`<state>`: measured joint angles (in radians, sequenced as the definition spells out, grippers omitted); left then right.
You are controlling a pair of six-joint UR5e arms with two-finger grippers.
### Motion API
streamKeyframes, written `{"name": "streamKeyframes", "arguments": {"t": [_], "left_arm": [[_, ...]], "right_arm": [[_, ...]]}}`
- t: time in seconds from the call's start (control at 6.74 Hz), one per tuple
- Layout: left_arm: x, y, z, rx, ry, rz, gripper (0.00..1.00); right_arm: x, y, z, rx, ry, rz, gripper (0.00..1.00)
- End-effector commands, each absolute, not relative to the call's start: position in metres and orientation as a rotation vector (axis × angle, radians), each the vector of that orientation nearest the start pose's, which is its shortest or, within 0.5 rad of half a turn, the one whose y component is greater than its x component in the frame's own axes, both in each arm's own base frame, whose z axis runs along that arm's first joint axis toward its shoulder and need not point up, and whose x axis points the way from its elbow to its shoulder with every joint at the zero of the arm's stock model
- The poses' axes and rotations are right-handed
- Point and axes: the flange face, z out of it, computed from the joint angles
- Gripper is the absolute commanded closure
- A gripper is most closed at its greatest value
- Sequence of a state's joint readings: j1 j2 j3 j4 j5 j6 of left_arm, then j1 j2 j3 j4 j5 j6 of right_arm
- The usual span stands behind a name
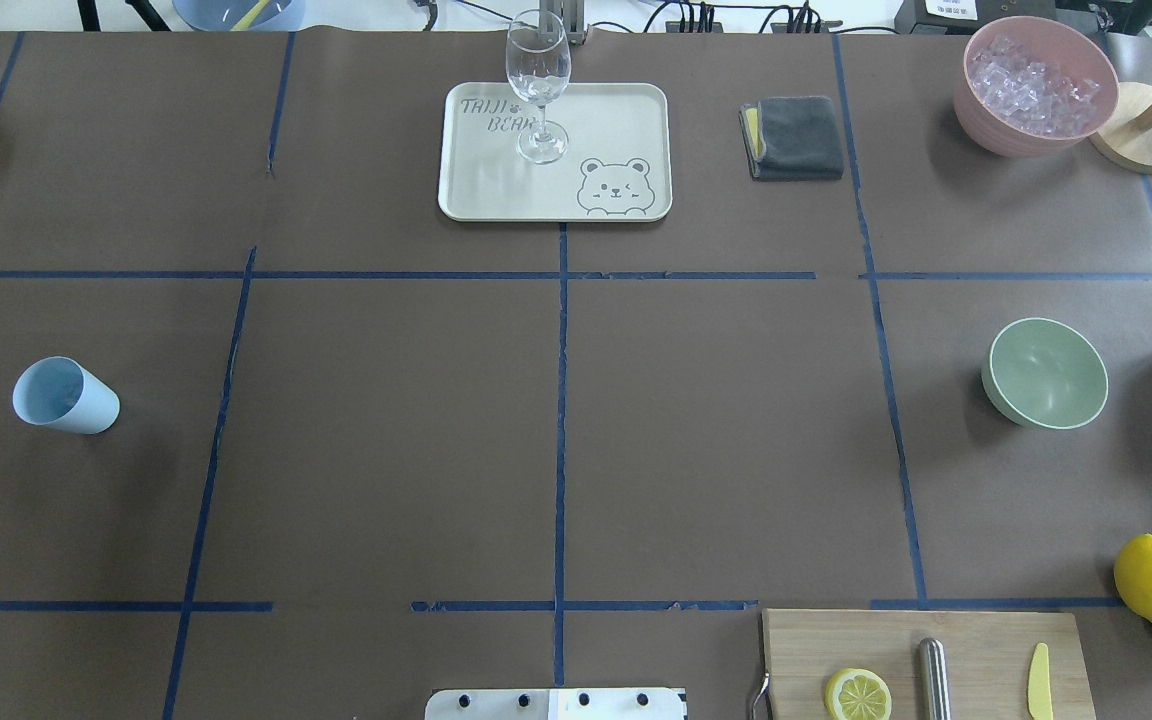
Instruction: Pour ice into bowl
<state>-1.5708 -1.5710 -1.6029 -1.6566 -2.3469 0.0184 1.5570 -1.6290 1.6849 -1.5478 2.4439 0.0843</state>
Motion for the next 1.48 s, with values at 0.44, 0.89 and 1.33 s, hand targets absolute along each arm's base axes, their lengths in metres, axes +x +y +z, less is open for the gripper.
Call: {"name": "streamKeyframes", "arguments": {"t": [0.44,0.89,1.33], "left_arm": [[-0.062,-0.505,0.541,0.298,0.768,0.137,0.0],[-0.005,-0.496,0.459,0.394,0.755,0.24,0.0],[0.026,-0.45,0.444,0.461,0.727,0.111,0.01]], "right_arm": [[0.046,-0.487,0.584,0.137,-0.893,0.019,0.0],[-0.061,-0.533,0.576,0.046,-0.919,-0.039,0.0],[-0.086,-0.498,0.609,0.111,-0.994,0.085,0.0]]}}
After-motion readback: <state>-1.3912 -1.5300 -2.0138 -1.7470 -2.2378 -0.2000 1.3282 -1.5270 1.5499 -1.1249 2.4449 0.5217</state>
